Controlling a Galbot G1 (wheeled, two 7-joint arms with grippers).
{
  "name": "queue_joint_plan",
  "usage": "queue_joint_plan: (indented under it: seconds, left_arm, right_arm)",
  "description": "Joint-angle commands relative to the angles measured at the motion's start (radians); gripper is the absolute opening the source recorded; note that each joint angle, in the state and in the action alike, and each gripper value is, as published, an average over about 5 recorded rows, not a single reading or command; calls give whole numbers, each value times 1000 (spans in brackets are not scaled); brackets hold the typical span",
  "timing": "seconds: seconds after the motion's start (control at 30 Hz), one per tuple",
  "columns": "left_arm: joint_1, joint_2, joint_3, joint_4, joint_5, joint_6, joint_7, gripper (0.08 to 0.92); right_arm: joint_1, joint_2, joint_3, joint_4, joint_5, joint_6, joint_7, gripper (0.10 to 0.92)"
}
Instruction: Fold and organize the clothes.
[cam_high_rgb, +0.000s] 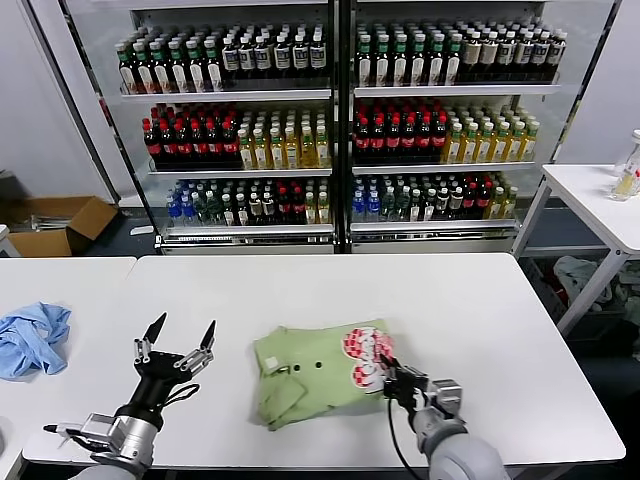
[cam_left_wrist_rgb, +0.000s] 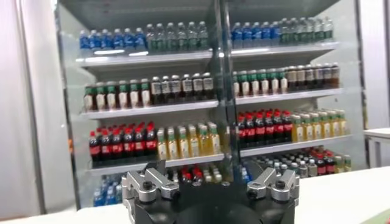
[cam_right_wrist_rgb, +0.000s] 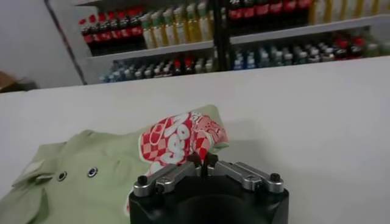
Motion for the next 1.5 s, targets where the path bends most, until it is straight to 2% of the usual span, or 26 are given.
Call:
queue_joint_plan:
  seconds: [0.03,0.2,0.3,0.5,0.77,1.0,1.1,1.23,1.5]
  left_arm:
    - [-52,17,64,88,69,-101,43,823]
    - [-83,38,94,116,90,-139,62,822]
    - [-104,51,112,138,104,-163,70,823]
    - [-142,85,131,183,74,-159,71,823]
    - [-182,127,98,221,16,-132,69,823]
    - [-186,106,87,214,12,-107,71,822]
    - [-197,77,72,213,2,-115,46,823]
    - [-222,52,43,227,-26,-139,3,823]
    - [-142,25,6,194,47,-154,5,823]
  right_arm:
    - [-232,22,214,65,-141,54,-11,132]
    - [-236,83,185,43,-220,77,-41,135]
    - [-234,119,169,68,-266,91,-68,180]
    - [-207,143,211,122,-339,112,-115,353]
    - [-109,76,326,117,-312,135,-147,587]
    - [-58,48,367,53,-279,133,-150,778]
    - [-57,39,361,43,-280,135,-148,816]
    - [-31,10,327,15,-286,136,-143,822]
    - [8,-6,298,-27,-277,181,-162,823]
